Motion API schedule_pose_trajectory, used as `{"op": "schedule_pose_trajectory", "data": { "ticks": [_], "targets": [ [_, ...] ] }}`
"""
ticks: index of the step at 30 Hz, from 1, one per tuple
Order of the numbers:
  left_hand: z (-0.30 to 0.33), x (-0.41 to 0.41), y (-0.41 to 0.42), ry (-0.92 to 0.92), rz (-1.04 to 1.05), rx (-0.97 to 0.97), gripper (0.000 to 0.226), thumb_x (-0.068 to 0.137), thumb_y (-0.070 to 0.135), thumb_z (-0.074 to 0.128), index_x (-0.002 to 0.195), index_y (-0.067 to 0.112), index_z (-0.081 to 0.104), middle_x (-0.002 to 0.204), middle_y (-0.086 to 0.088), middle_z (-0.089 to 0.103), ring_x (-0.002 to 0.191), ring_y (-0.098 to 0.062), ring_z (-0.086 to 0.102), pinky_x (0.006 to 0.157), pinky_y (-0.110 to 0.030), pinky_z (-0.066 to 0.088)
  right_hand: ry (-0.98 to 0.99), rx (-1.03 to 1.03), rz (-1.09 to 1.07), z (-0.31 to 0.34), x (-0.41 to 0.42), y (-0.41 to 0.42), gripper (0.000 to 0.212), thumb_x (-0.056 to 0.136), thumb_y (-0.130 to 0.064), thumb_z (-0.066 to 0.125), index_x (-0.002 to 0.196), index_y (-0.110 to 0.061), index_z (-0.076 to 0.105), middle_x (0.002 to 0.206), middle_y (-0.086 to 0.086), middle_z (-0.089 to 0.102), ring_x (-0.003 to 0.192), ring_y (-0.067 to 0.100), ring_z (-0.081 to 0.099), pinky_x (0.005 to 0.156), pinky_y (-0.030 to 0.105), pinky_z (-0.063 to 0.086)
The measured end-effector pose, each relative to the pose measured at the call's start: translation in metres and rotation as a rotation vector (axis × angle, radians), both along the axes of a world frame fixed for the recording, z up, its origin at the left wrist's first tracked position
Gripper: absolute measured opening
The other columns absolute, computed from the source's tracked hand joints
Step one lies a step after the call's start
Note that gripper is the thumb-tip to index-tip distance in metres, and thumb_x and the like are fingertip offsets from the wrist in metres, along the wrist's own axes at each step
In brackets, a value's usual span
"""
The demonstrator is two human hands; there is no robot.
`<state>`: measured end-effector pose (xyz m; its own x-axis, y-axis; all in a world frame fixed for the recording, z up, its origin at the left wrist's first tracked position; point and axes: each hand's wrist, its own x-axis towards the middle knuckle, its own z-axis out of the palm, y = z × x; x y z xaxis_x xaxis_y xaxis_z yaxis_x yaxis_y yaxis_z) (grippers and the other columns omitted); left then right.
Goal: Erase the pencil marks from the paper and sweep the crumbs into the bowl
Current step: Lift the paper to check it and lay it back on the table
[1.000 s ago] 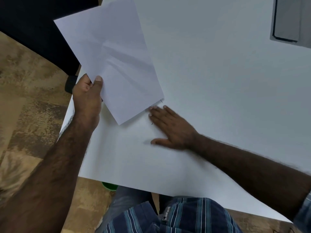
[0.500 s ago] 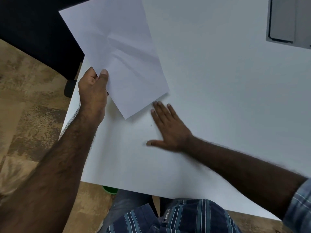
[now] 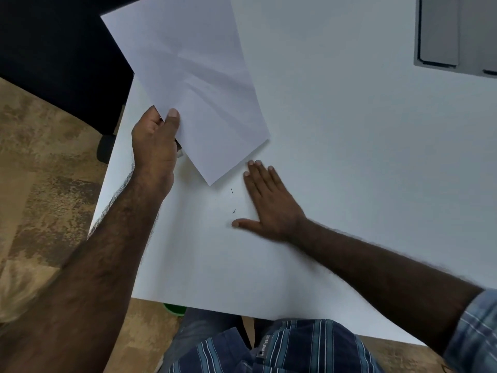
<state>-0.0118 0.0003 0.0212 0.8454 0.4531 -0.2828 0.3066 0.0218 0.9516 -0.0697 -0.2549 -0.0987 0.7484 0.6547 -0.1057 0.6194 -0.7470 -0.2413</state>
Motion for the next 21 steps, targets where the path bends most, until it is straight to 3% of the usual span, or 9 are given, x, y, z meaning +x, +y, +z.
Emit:
{"op": "schedule_pose_trajectory", "data": {
  "ticks": [4, 8, 14, 21],
  "targets": [
    [0.003, -0.001, -0.006, -0.001, -0.005, 0.013, 0.021, 0.102, 0.035, 0.06, 0.118, 0.027, 0.071, 0.117, 0.004, 0.078, 0.113, -0.026, 0.073, 0.09, -0.052, 0.064, 0.019, 0.003, 0.123, 0.0, -0.039, 0.016, 0.122, 0.095, -0.09, 0.037, 0.168, 0.004, 0.016, 0.178, 0.025, 0.002, 0.167, 0.038, -0.003, 0.135, 0.057, 0.007],
    [0.007, -0.004, -0.013, -0.031, -0.053, 0.12, 0.018, 0.107, 0.032, 0.058, 0.119, 0.03, 0.07, 0.117, 0.01, 0.077, 0.11, -0.013, 0.073, 0.097, -0.047, 0.063, 0.006, 0.075, 0.233, 0.003, -0.045, 0.015, 0.109, 0.1, -0.082, 0.041, 0.169, 0.0, 0.021, 0.179, 0.019, 0.008, 0.168, 0.031, 0.003, 0.136, 0.053, 0.011],
    [0.011, -0.008, -0.028, -0.14, -0.224, 0.423, 0.027, 0.111, 0.034, 0.054, 0.127, 0.019, 0.071, 0.11, 0.019, 0.073, 0.103, 0.004, 0.069, 0.094, -0.029, 0.061, 0.012, 0.038, 0.05, 0.001, -0.018, 0.018, 0.11, 0.1, -0.084, 0.038, 0.169, 0.001, 0.021, 0.179, 0.019, 0.008, 0.168, 0.032, 0.003, 0.136, 0.052, 0.011],
    [0.011, -0.018, -0.049, -0.454, -0.433, 0.815, 0.036, 0.105, 0.004, 0.056, 0.14, 0.005, 0.068, 0.136, -0.008, 0.072, 0.126, -0.014, 0.066, 0.113, -0.024, 0.048, 0.079, 0.04, 0.279, -0.001, -0.059, 0.041, 0.114, 0.098, -0.085, 0.039, 0.17, -0.001, 0.011, 0.179, 0.02, 0.0, 0.168, 0.033, -0.003, 0.137, 0.051, 0.003]
  ]
}}
